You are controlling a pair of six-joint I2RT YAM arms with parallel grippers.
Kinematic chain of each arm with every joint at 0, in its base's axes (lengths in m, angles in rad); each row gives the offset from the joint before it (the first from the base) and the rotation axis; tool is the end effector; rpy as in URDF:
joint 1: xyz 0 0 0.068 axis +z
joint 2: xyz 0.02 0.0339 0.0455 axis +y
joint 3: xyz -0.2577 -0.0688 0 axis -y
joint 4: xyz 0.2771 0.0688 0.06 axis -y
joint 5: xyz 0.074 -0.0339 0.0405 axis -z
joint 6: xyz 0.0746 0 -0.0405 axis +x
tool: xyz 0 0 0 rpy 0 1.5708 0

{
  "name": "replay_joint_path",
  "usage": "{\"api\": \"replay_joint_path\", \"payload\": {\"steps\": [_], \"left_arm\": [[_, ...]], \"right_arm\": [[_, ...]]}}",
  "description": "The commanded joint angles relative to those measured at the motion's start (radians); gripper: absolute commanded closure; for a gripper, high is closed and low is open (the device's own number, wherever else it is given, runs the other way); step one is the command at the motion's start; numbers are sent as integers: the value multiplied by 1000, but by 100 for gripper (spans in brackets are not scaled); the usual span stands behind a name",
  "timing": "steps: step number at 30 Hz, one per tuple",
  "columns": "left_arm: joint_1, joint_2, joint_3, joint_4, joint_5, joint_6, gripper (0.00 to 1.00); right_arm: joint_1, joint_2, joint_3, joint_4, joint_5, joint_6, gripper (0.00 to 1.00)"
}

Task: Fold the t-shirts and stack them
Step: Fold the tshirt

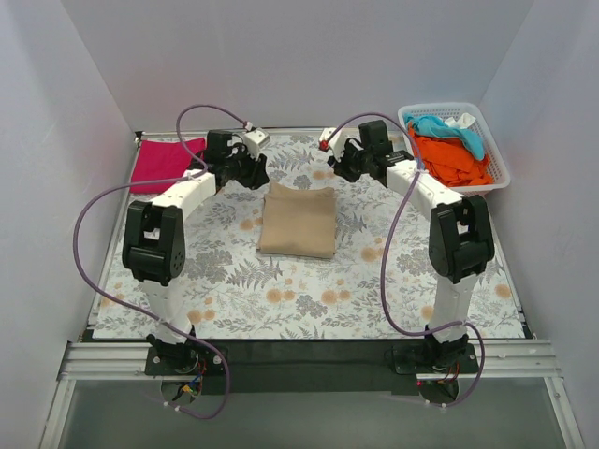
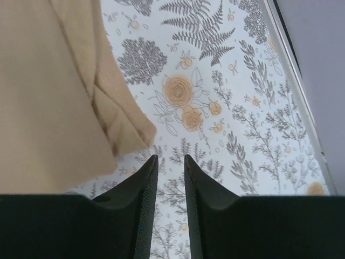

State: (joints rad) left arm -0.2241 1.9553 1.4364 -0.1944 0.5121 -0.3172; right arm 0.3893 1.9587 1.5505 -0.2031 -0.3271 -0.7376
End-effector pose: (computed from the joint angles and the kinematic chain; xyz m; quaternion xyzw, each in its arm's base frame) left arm 0.4717 -0.1450 0.1761 0.0642 0.8838 -0.3295 0.3260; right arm 0.4665 0.2173 0.2141 -0.5310 0.6998 0.0633 0.4735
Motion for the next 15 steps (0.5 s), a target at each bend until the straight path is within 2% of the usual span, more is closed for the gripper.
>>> {"api": "replay_joint_path", "payload": {"steps": [1,4,9,13,15], "left_arm": [[3,-147,-43,-37,101,-114,68],[-4,-179,-91,-43,141,-227,67],[-6,-147,-149,4,222,-460,67],[-3,-82,-185,105,232,-594,67],[-1,-52,-183,134,206,-615,67]], "right_arm": [[-4,-89,51,-65,-119,145,73],[-1,-90,43,-157,-257,259,72],[0,-63,-7,-148,-430,461,71],[0,2,-26,-102,-429,494,71],[-3,67,-3,-96,-422,494,71]]}}
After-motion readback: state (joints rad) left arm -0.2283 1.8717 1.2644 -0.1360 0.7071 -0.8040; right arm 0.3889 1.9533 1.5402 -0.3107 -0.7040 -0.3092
